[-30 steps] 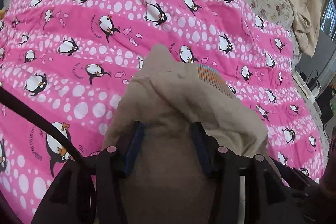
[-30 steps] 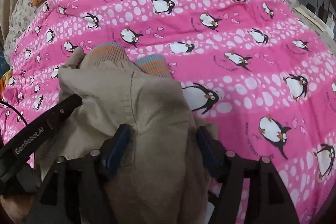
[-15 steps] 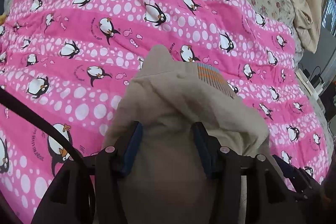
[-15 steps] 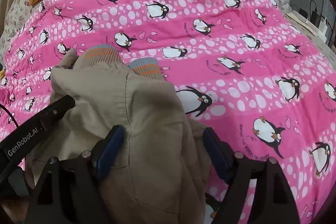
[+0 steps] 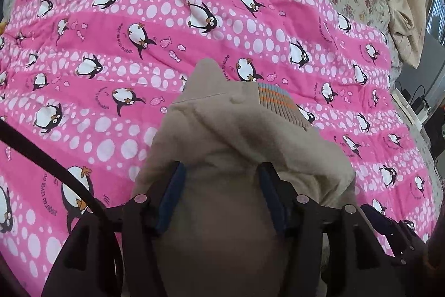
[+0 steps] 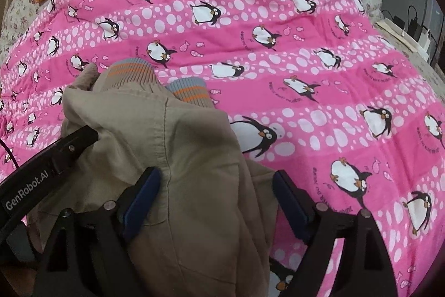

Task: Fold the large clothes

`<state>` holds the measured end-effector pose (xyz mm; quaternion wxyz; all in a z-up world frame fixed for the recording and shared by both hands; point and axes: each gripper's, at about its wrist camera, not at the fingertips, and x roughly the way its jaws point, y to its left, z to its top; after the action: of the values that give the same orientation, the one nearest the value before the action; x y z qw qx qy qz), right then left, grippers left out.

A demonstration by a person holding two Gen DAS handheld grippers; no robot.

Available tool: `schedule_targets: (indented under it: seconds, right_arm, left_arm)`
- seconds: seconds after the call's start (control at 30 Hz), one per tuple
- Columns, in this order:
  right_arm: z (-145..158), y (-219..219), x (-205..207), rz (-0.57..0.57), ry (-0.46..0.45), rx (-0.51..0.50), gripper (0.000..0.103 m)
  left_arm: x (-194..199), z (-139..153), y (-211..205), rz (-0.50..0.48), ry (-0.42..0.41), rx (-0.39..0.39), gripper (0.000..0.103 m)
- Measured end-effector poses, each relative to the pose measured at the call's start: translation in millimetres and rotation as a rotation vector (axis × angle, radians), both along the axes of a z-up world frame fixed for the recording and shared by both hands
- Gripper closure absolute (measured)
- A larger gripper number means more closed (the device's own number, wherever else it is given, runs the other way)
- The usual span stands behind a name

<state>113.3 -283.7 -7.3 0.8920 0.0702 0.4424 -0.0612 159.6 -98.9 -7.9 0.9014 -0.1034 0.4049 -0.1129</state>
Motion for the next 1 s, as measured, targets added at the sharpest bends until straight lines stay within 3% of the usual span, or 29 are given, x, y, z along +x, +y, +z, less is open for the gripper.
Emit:
schedule_targets:
  seconds: [0.23,0.33,0.4,0.43,0.6,0.67,0.77,0.83,0.93,1.0]
  right_arm:
    - [0,0,0,0.000,0.001,0.010,0.016]
    - [0,0,0,0.000,0.002,0.011,0.016]
    - [-1,-1,0,-0.001,0.003,0.015,0.016]
    - [-1,-1,0,-0.003,0.004,0.018,0.016]
    - [0,-3,-3,-0.001,0.005,0.047,0.015]
    - [7,-10,-7,0.016,0.000,0.097,0.015]
    - [40,-45,-35,-0.055,-0.122,0.169,0.015]
    - [59,-69,-53,-0.084,-0.195,0.203,0.015]
    - [75,-102,-84,-0.126,-0.261,0.239,0.015]
    - [73,-115,-105,-0.131,-0.274,0.294,0.015]
  left_arm:
    - [1,0,0,-0.003,0.003,-0.003,0.061]
    - [5,0,-2,-0.030,0.016,-0.031,0.048]
    - [9,-1,-2,-0.066,0.025,-0.082,0.029]
    - [10,-1,-1,-0.077,0.031,-0.113,0.028]
    - [9,2,-1,-0.103,0.049,-0.126,0.028]
    - [6,12,11,-0.116,0.063,-0.178,0.029]
    - [-4,29,54,-0.041,0.086,-0.284,0.031]
    - [-15,38,85,0.026,0.063,-0.310,0.031]
    - [-34,38,114,0.086,0.063,-0.265,0.031]
    - [-46,30,114,0.061,0.100,-0.246,0.031]
